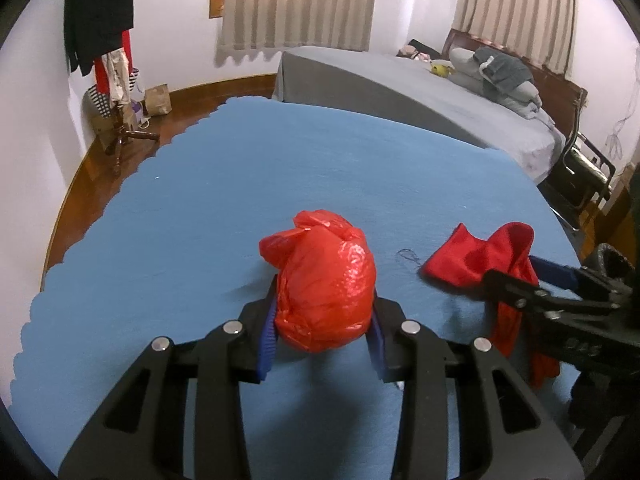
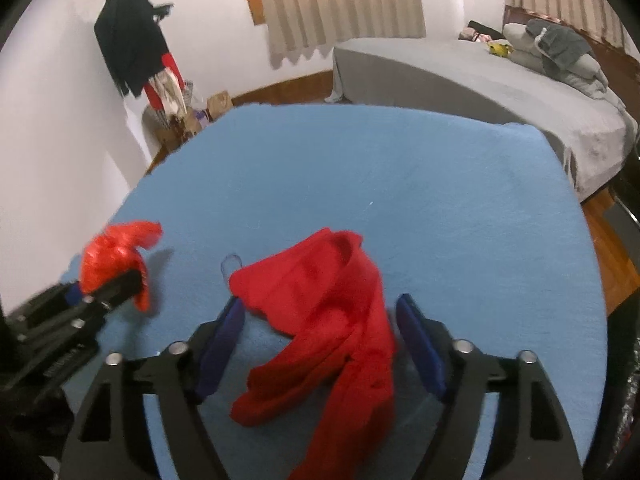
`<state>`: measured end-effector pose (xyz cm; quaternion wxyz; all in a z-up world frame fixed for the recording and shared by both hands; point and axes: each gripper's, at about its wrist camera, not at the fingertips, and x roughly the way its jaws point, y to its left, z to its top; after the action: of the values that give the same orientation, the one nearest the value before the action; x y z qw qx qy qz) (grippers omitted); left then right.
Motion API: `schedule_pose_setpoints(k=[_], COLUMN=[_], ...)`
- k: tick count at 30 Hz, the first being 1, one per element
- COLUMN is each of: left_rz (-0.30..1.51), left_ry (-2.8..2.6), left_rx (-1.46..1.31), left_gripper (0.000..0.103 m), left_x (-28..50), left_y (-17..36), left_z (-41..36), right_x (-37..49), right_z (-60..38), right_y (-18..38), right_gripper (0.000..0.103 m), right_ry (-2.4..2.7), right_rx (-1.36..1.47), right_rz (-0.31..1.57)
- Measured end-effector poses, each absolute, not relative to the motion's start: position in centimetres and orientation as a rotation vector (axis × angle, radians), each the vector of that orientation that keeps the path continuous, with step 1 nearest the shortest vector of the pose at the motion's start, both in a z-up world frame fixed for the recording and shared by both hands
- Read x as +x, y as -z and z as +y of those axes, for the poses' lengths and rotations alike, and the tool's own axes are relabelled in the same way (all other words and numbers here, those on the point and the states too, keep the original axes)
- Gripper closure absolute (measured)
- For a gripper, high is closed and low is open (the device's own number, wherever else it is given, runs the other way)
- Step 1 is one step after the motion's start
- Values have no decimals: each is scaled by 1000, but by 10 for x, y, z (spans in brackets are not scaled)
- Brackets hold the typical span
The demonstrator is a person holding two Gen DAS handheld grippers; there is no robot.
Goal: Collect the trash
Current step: 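Grasp the red plastic bag with the left gripper while the right gripper holds the glove, then carry the red bag and red glove over the bin with both grippers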
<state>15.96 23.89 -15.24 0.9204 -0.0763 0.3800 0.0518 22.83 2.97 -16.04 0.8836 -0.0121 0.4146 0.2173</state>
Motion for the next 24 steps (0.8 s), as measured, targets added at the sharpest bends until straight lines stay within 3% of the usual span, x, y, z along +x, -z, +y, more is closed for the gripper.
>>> schedule_pose_setpoints(k=[2, 6, 8, 24], left_rz=[781, 761, 752, 696], left_ry=[-113, -118, -117, -74], left_rx=[-162, -169, -169, -147], left_gripper=[67, 67, 67, 67], left_x=[159, 155, 153, 127], left_y=[151, 144, 139, 91], left_z=[241, 241, 237, 178], right_x=[227, 223, 221, 173], right_z=[35, 35, 29, -31], right_y=[163, 161, 156, 83], right_gripper=[49, 78, 84, 84], right_ry=[-461, -496, -511, -527], right_rx=[-43, -41, -21, 85], right_rz=[871, 869, 862, 736])
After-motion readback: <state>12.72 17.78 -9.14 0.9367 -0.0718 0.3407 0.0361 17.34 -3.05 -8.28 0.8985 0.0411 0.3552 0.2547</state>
